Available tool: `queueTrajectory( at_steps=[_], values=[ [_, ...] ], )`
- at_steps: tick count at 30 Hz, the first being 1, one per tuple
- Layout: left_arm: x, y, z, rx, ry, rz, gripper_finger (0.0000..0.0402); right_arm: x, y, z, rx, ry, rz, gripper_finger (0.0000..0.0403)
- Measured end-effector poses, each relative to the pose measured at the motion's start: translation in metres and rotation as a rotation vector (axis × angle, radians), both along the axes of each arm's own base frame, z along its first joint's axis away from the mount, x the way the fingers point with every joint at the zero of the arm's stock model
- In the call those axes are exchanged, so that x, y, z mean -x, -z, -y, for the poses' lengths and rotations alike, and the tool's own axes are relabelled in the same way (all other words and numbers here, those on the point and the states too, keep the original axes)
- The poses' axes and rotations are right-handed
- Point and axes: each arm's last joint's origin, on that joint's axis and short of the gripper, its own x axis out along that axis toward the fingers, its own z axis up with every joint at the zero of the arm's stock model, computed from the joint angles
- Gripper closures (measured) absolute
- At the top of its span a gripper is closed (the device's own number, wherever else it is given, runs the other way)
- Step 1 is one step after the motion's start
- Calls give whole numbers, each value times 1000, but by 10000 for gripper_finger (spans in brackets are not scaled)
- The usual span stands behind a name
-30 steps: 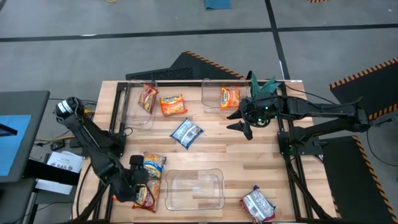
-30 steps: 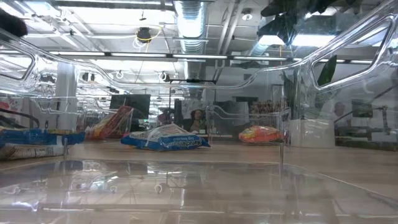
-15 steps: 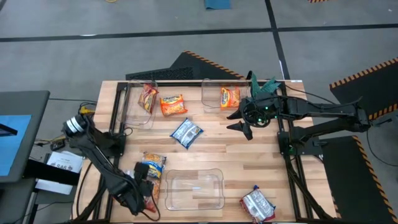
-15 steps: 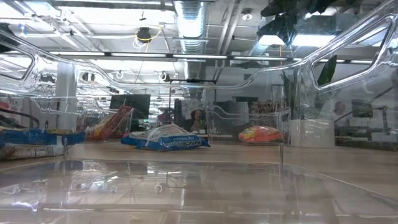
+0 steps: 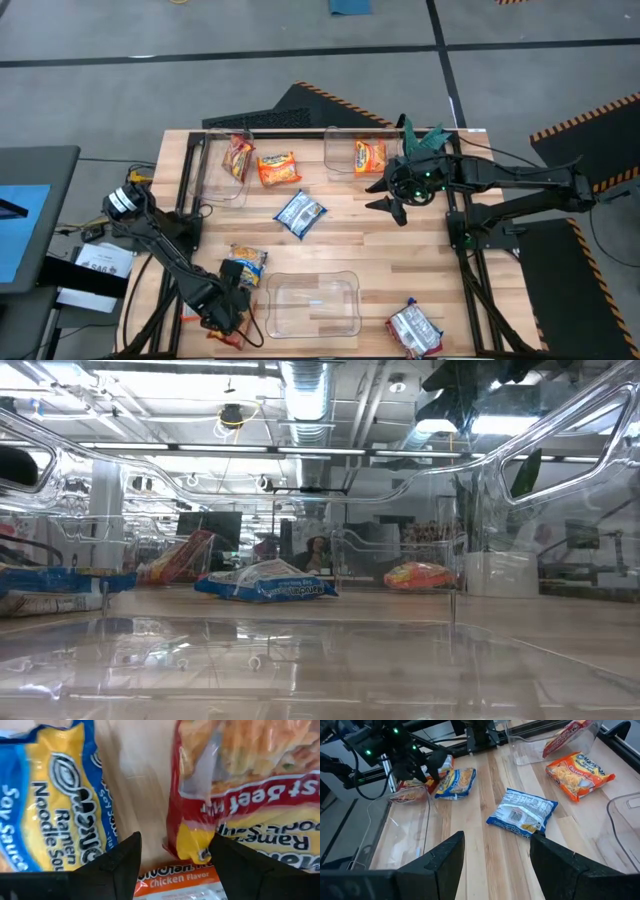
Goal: Sort Maruchan noodles
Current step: Put the left red noodle pack into the top left transparent bin
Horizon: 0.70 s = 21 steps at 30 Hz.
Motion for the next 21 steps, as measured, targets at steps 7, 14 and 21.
queueTrajectory(
  at_steps=[7,14,21],
  values=[
    [-3,1,-4,-7,27,-10,285,0,0,0,2,-1,0,159],
    [-5,1,-8,-47,-8,11,397,0,0,0,18,-8,7,159],
    [-1,-29,-14,-98,-82,2,401,0,0,0,17,-8,7,159]
  ],
)
